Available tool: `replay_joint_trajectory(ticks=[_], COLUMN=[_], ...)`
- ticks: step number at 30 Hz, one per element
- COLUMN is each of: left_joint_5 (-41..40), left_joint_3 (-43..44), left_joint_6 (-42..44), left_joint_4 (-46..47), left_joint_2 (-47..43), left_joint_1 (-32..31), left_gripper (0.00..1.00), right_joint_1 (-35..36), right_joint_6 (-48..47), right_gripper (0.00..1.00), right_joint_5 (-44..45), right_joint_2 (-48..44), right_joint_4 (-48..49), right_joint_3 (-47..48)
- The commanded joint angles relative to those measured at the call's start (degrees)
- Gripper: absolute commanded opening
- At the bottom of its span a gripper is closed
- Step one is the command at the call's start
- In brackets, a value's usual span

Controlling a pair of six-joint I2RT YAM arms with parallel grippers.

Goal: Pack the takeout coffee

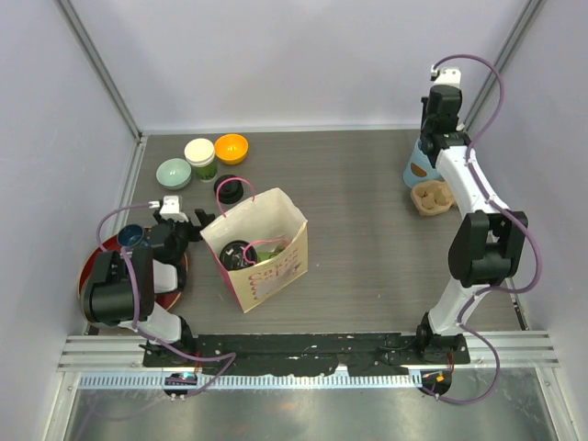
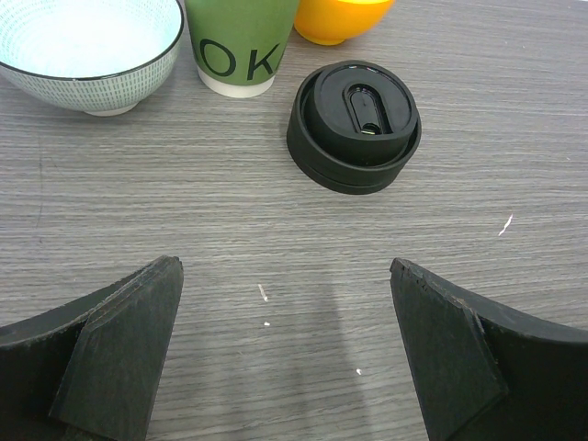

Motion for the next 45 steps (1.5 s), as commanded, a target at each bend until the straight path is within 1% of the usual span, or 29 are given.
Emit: replay_joint_trajectory(ticks=[1,8,10,15,18,22,26,29,30,32,33,36,40,42,44,45], left_joint_5=[0.38,0.47,0.47,0.38,0.47,0.47,0.56,0.55,0.47,0.56,0.56,0.73,4.85,4.69,3.81,4.24], left_joint_3=[1.05,1.05,1.14,1.14,1.14,1.14,1.05,1.14,1.14,1.14,1.14,0.96,0.96,0.61,0.26,0.52], left_joint_6=[1.23,1.32,1.32,1.32,1.23,1.23,1.23,1.23,1.32,1.23,1.32,1.32,3.16,3.78,2.73,2.73], left_joint_4=[1.59,1.59,1.59,1.59,1.50,1.50,1.59,1.59,1.50,1.59,1.50,1.59,1.15,-0.52,1.22,0.02], left_joint_2=[-1.37,-1.37,-1.37,-1.37,-1.45,-1.45,-1.37,-1.37,-1.37,-1.37,-1.37,-1.54,-2.85,-4.17,-4.18,-4.70], left_joint_1=[0.21,0.29,0.29,0.29,0.29,0.29,0.29,0.21,0.29,0.29,0.29,0.29,0.29,0.29,0.29,0.47], left_gripper=[1.00,1.00,1.00,1.00,1.00,1.00,1.00,1.00,1.00,1.00,1.00,1.00,1.00,1.00,1.00,1.00], right_joint_1=[0.19,0.11,0.19,0.19,0.19,0.19,0.19,0.28,0.19,0.19,0.19,0.37,1.33,2.47,5.37,6.68], right_joint_6=[0.41,0.23,0.41,-0.29,-2.31,-3.19,-3.80,-2.76,-1.53,-0.12,1.45,5.05,8.66,8.94,8.15,7.80], right_gripper=[0.01,0.01,0.01,0.01,0.01,0.01,0.01,0.01,0.01,0.01,0.01,0.01,0.01,0.01,0.01,0.01], right_joint_5=[-0.74,-3.46,-5.39,-5.93,-5.57,-9.88,-8.21,-12.33,-16.08,-20.32,-24.60,-30.43,-33.60,-33.96,-34.14,-33.97], right_joint_2=[-6.05,-11.41,-12.55,-16.24,-16.78,-18.36,-18.19,-19.06,-19.33,-20.12,-20.29,-20.82,-22.49,-23.80,-24.60,-25.04], right_joint_4=[2.45,3.07,3.15,5.35,5.70,5.88,5.79,5.18,5.09,4.91,4.56,3.42,2.81,1.66,-0.26,-1.14], right_joint_3=[-0.47,1.63,2.08,3.22,4.71,5.59,6.56,6.39,6.39,6.82,7.09,8.06,7.09,6.65,6.65,6.82])
